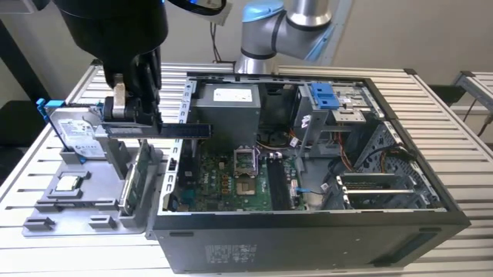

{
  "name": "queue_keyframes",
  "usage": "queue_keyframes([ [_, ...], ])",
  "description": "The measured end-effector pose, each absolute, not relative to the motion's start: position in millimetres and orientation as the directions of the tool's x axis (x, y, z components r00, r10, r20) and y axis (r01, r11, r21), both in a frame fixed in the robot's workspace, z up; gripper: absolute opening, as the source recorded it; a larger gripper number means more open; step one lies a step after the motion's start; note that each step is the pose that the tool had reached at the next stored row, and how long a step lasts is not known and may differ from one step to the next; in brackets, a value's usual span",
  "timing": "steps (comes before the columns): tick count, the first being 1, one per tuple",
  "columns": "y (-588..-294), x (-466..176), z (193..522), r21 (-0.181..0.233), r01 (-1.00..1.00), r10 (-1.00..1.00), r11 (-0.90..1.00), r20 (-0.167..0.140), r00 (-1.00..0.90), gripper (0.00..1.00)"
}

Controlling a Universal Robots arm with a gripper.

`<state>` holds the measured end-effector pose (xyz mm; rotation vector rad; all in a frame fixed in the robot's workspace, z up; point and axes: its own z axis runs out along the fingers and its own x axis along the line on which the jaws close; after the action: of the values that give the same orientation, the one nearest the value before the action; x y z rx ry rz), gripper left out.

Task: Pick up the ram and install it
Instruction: 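Pick up the ram and move it above insertion slot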

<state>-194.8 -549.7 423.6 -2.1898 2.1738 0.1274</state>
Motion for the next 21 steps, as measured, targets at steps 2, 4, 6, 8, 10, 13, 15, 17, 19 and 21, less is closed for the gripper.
queue_keyframes([
  [2,-549.7,-188.4,423.6,0.02,-1.0,-0.995,-0.008,-0.096,0.006,0.14],
  [4,-549.7,-182.3,423.6,0.02,-1.0,-0.995,-0.008,-0.096,0.006,0.14],
  [6,-549.7,-176.5,423.6,0.02,-1.0,-0.995,-0.008,-0.096,0.006,0.14],
  [8,-549.7,-170.8,423.6,0.02,-1.0,-0.995,-0.008,-0.096,0.006,0.14],
  [10,-549.7,-165.2,423.6,0.02,-1.0,-0.995,-0.008,-0.096,0.006,0.14],
  [13,-549.7,-155.5,423.5,0.02,-1.0,-0.995,-0.008,-0.096,0.006,0.14],
  [15,-549.7,-148.0,423.5,0.021,-1.0,-0.995,-0.008,-0.096,0.006,0.14],
  [17,-549.7,-140.0,423.5,0.021,-1.0,-0.995,-0.008,-0.096,0.006,0.14],
  [19,-549.7,-132.9,423.6,0.021,-1.0,-0.995,-0.008,-0.096,0.006,0.14],
  [21,-549.7,-128.6,423.6,0.021,-1.0,-0.995,-0.008,-0.096,0.006,0.14],
])
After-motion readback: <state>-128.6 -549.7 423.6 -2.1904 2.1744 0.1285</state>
